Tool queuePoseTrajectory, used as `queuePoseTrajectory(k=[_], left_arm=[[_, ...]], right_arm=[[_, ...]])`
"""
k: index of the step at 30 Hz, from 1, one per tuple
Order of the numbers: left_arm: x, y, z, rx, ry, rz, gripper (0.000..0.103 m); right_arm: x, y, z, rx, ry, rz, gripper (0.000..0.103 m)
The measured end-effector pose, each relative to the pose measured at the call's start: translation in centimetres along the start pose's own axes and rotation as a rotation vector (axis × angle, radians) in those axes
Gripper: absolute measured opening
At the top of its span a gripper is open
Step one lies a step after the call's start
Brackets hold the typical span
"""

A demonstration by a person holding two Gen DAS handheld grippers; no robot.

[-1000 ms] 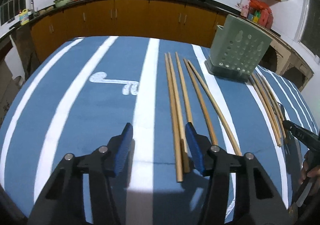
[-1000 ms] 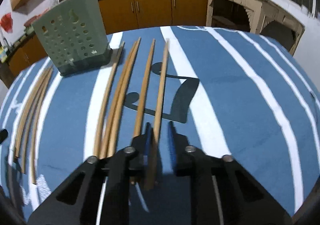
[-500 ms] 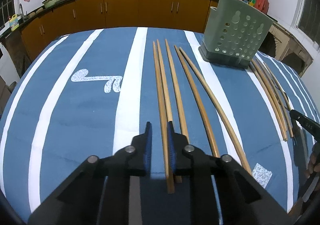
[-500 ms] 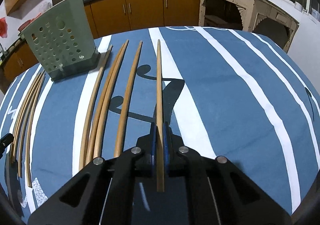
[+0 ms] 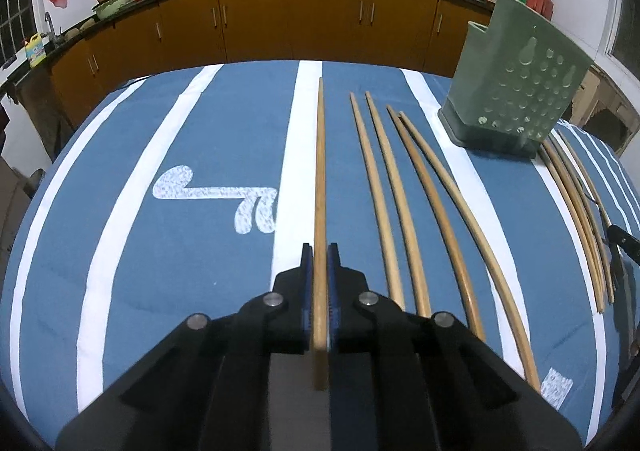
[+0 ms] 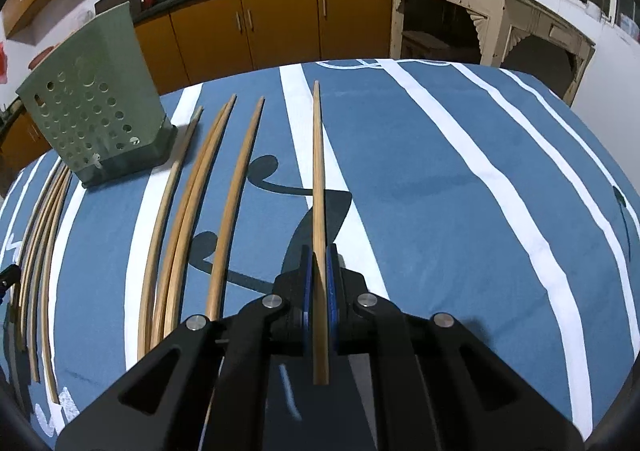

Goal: Organize utensils
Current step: 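Lift the held chopsticks upright with the left tool while the right tool lifts its own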

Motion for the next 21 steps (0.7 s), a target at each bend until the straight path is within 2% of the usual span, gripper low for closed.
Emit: queuePoseTrajectory(k=[5, 12, 17, 21], left_arm=[[-1.2, -0.1, 0.8, -0.015, -0.011, 0.005, 0.015], [-2.4, -0.6, 1.5, -0.001, -0.007, -0.012, 0.016], [-2.9, -0.5, 1.8, 0.001, -0.007, -0.008, 0.008], [-3.2, -0.3, 2.0, -0.010, 0.004, -0.013, 0.008]], right_arm=[[-0.7, 0.2, 0.4, 0.000, -0.012, 0.010, 0.008], [-1.8, 0.4, 0.9, 0.009, -0.006, 0.008, 0.008], [-2.2, 0.5, 1.1, 0.015, -0.015, 0.017, 0.008], [-2.2, 0.4, 2.1, 0.044, -0.035, 0.002, 0.008]])
Point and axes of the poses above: each gripper's, at about its wrist camera, not at the fingertips, and z roughly against the way its jaws point, y to its left, x to its top, the point moved 9 cm from there along -z, roughly the way its jaws point, and after that the axes turned 6 degrees about y, right-handed, at the moved point
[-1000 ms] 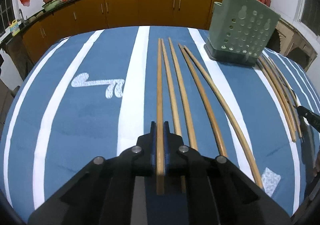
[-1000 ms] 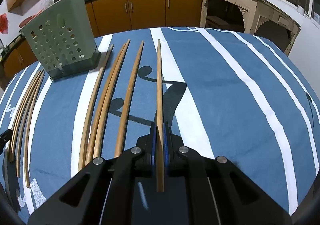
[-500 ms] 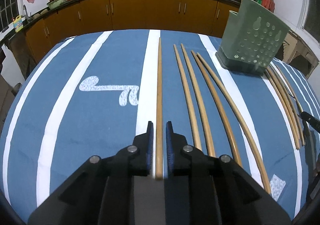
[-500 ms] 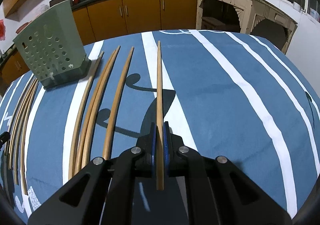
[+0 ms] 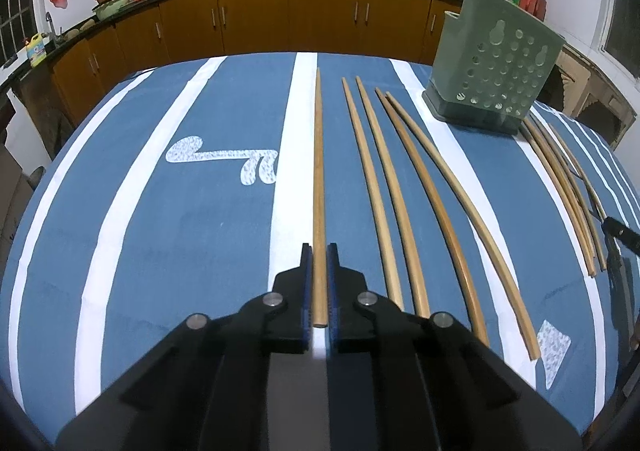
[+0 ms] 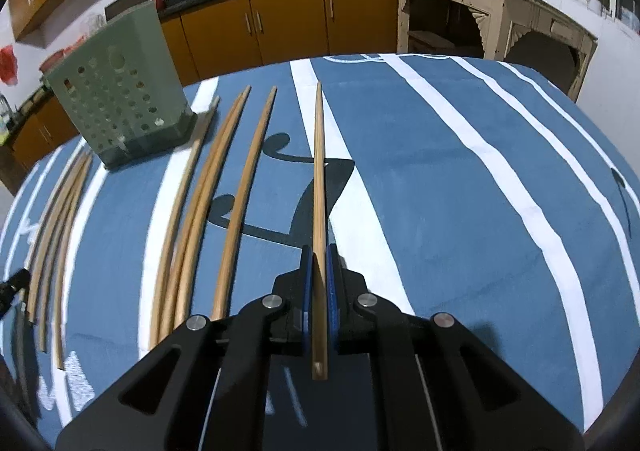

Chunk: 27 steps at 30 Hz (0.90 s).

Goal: Organize utensils
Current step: 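Lift the held chopsticks upright with the left tool while the right tool lifts its own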

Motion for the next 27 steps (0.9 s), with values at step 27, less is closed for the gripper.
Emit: queuePoseTrajectory(k=[27], left_arm=[[7.9, 1.2, 13.9, -0.046, -0.396, 0.037, 0.008]], right_arm=[[7.5, -0.3, 10.2, 0.080, -0.336, -0.015, 0.007]])
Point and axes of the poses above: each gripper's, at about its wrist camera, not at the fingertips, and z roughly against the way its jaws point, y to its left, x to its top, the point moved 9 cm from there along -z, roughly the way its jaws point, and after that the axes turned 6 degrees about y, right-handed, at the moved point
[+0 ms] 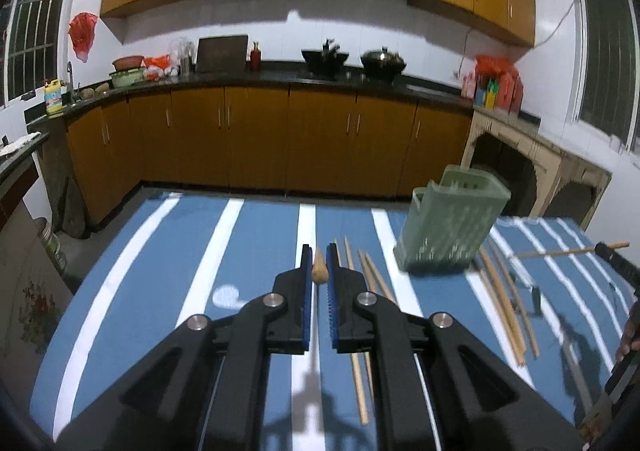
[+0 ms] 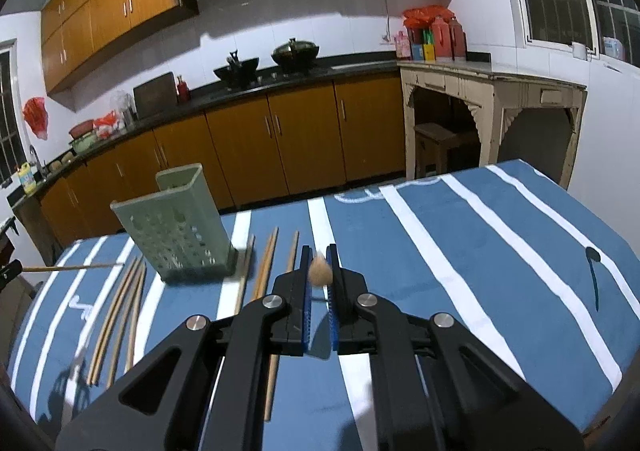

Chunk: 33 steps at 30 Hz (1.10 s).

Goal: Organize utensils
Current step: 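Lift the held chopsticks upright with the left tool while the right tool lifts its own, then carry the left tool's chopstick over the green holder while the right tool carries its own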

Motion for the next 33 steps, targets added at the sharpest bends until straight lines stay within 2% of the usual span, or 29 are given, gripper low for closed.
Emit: queuePoseTrajectory(k=[6, 12, 19, 26, 29, 33], left_arm=[[2.6, 0.3, 0.9, -0.003, -0.058, 0.028, 0.008], [4.4, 0.5, 1.0, 0.003, -0.083, 0.037, 0.008], [8.9, 1.1, 2.2, -0.009, -0.155, 0.064, 0.008], [14.6, -0.6, 5.2, -0.078, -0.254, 0.062, 0.008], [16.5, -1.9, 6.4, -0.122, -0.289, 0.061, 0.008], [17.9, -4.0, 7.7, -0.192, -0.306, 0.052, 0.008]], right_arm=[[1.5, 0.3, 0.0, 0.020, -0.019, -0.012, 0.007], [3.8, 0.7, -0.1, 0.028, -0.051, -0.003, 0.007], [9.5, 1.6, 0.7, 0.056, -0.135, -0.007, 0.007], [16.1, 4.7, 4.5, 0.134, -0.281, 0.007, 0.007], [17.5, 6.3, 5.4, 0.188, -0.307, 0.006, 0.007], [17.6, 8.5, 6.2, 0.253, -0.316, 0.029, 0.007]])
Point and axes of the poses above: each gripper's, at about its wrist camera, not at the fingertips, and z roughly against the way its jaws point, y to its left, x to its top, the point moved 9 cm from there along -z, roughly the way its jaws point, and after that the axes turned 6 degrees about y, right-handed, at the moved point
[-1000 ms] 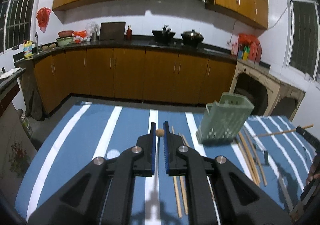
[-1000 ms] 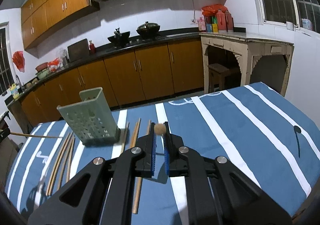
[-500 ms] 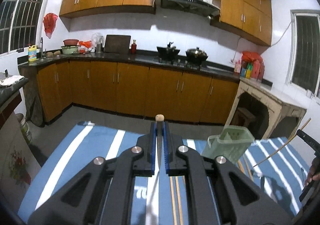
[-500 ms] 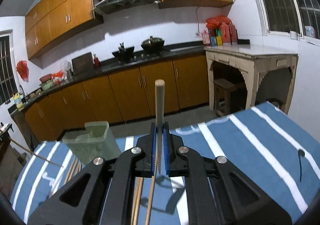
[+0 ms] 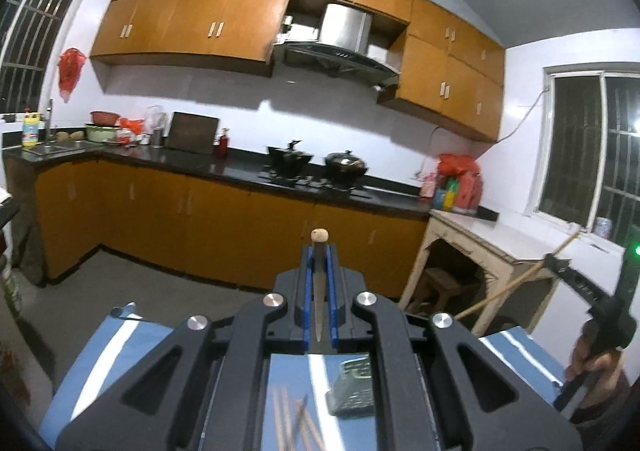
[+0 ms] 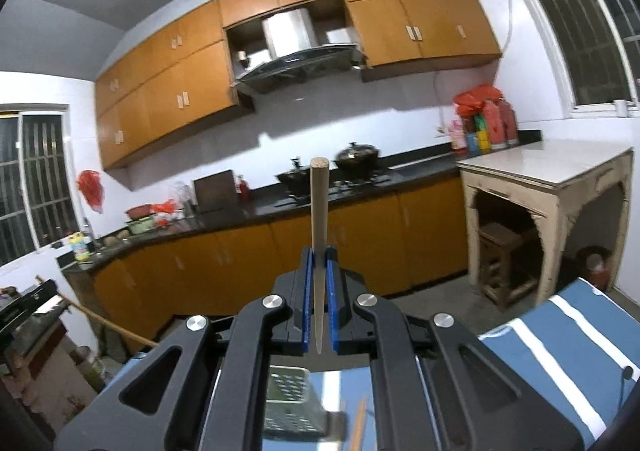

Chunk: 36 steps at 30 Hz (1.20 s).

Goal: Organize utensils
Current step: 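Carry the left tool's chopstick over the green holder while the right tool carries its own, then open the left tool to drop its chopstick into the holder while the right tool opens too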

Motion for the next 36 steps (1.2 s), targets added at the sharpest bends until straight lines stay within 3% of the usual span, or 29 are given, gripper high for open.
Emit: queuePoseTrajectory(k=[7, 14, 22, 36], left_arm=[[-0.4, -2.7, -1.1, -0.074, 0.024, 0.012, 0.008], [-2.6, -4.2, -3.9, -0.093, 0.100, -0.005, 0.008], [-5.5, -4.2, -8.9, -0.087, 0.210, 0.021, 0.008], [-7.8, -4.9, -11.4, -0.038, 0.257, -0.028, 0.008]], right_arm=[[-1.3, 1.7, -1.1, 0.065, 0.040, -0.001, 0.007], [-3.9, 2.4, -3.8, 0.075, 0.139, 0.019, 0.007], [-6.6, 1.7, -6.5, 0.067, 0.235, -0.011, 0.007], [-7.8, 2.3, -9.0, 0.042, 0.282, 0.001, 0.007]])
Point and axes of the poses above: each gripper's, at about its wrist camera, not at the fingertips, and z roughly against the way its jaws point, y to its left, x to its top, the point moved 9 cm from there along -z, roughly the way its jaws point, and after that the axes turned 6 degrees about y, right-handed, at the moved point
